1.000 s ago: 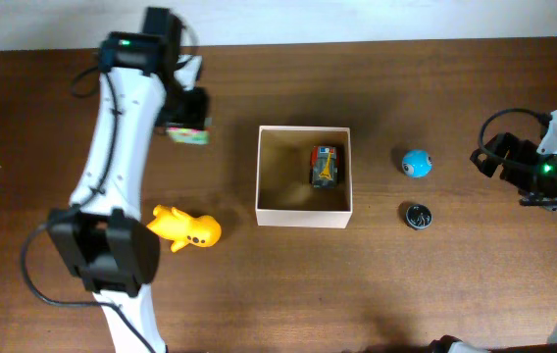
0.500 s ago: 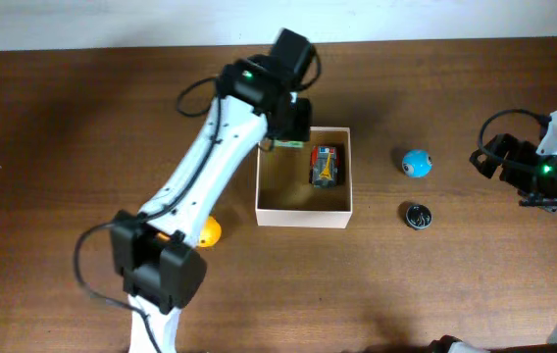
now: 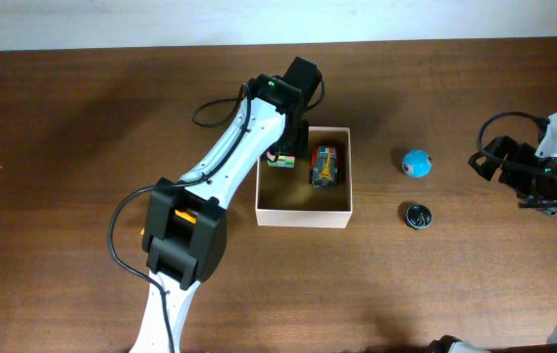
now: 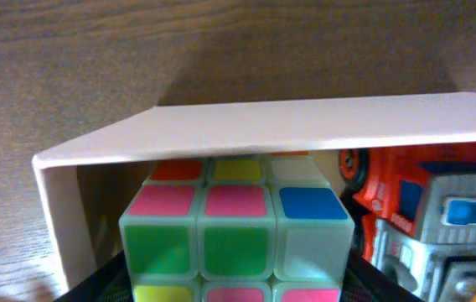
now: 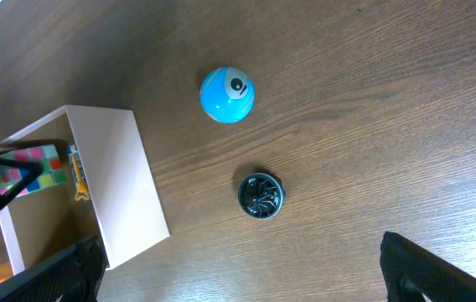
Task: Pack container
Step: 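Lower the cube into the box beside the truck and release, then move the left gripper down to the yellow plush fish and grasp it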
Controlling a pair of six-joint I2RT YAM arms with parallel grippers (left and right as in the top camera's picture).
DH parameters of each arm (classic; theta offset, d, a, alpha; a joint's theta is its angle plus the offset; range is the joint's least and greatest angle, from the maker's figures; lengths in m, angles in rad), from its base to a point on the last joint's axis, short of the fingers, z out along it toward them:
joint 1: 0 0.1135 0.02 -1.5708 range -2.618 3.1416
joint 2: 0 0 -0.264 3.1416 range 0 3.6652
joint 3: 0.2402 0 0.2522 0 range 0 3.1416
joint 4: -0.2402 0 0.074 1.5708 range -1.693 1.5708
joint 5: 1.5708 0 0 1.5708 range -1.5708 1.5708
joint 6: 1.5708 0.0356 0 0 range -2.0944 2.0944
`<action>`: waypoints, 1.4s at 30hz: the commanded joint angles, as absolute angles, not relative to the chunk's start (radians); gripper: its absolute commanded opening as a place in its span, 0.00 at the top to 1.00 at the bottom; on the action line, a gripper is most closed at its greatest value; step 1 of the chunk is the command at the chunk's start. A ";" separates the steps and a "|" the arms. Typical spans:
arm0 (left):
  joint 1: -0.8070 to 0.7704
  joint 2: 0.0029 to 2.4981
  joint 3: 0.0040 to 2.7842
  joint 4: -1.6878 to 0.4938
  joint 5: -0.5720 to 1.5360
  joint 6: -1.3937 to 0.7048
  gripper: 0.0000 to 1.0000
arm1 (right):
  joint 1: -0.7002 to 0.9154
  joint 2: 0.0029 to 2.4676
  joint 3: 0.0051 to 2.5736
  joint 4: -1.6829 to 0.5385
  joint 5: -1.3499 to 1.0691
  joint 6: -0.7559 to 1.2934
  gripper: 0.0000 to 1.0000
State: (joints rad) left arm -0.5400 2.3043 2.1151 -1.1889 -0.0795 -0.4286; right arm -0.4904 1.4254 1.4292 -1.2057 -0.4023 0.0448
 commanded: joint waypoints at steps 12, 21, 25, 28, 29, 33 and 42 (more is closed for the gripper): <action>-0.517 2.175 2.305 -1.375 -0.141 -0.387 0.01 | -0.491 1.411 1.446 -1.213 -0.408 0.033 0.01; -0.397 2.005 2.453 -1.641 -0.185 -0.204 0.01 | -0.491 1.411 1.446 -1.217 -0.408 0.033 0.01; -0.296 1.930 2.428 -1.688 -0.127 -0.188 0.01 | -0.491 1.411 1.446 -1.216 -0.408 0.033 0.01; -0.239 1.849 2.362 -1.688 -0.066 -0.136 0.01 | -0.491 1.411 1.446 -1.220 -0.408 0.033 0.01; -0.228 1.814 2.326 -1.688 -0.067 -0.136 0.01 | -0.491 1.411 1.446 -1.221 -0.408 0.033 0.01; -0.179 1.610 2.064 -1.688 -0.075 -0.138 0.01 | -0.491 1.411 1.446 -1.227 -0.408 0.033 0.01; -0.157 1.330 1.247 -1.275 0.024 -0.196 0.01 | -0.491 1.411 1.446 -1.229 -0.408 0.034 0.01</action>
State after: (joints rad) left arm -0.1585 1.3243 1.4544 -1.3823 -0.0471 -0.1837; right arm -0.4900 1.4254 1.4311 -1.2266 -0.4023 0.0444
